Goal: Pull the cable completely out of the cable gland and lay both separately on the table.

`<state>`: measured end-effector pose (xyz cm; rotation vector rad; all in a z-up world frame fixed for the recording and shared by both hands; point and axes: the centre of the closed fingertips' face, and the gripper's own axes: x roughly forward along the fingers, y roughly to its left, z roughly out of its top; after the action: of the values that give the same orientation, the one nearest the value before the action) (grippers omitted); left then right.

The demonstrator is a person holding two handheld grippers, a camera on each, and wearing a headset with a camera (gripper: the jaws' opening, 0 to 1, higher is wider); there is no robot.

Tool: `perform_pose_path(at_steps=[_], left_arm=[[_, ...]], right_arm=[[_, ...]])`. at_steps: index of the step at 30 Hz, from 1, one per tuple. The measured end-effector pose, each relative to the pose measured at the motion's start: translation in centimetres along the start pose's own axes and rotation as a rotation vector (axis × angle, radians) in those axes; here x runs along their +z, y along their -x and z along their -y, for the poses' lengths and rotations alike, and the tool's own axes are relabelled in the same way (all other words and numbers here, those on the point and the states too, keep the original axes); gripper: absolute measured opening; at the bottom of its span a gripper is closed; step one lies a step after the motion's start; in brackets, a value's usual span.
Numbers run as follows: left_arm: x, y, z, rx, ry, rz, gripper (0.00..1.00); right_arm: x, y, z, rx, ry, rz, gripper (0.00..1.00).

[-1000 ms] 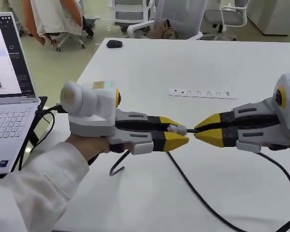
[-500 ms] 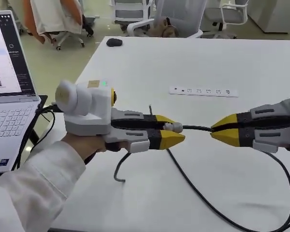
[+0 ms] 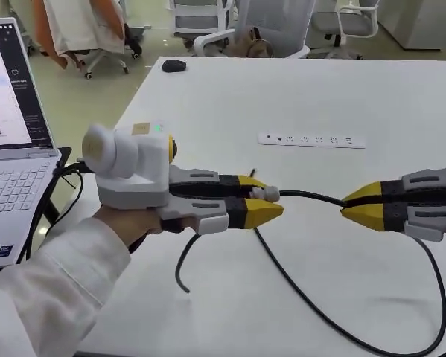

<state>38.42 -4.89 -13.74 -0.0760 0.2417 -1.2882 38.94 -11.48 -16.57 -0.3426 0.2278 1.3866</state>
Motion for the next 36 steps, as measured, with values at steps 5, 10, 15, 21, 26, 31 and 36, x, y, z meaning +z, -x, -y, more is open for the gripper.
perform_pose_path(at_steps=[5,10,15,21,26,31,36], left_arm=[[0.1,0.1,0.0,0.0,-0.005,0.0,0.18],[0.0,0.2,0.0,0.0,-0.012,-0.009,0.18],[0.1,0.3,-0.1,0.006,-0.014,-0.008,0.18],[-0.1,0.2,-0.3,0.008,-0.013,-0.015,0.18],[0.0,0.0,-0.2,0.002,-0.011,-0.01,0.18],[0.1,-0.1,0.1,-0.005,-0.012,-0.008,0.18],[0.2,-0.2,0.4,-0.013,-0.015,-0.006,0.18]], right_arm=[[-0.1,-0.3,-0.1,0.004,-0.018,-0.001,0.05],[-0.2,-0.6,0.1,0.002,-0.015,-0.013,0.06],[0.8,-0.5,0.8,-0.019,-0.024,0.027,0.1],[2.7,-0.6,1.0,-0.032,0.009,0.063,0.16],[4.0,-1.5,0.3,0.008,0.041,0.085,0.18],[4.9,-2.9,-0.8,0.064,0.073,0.09,0.19],[5.3,-4.3,-1.5,0.1,0.103,0.074,0.18]])
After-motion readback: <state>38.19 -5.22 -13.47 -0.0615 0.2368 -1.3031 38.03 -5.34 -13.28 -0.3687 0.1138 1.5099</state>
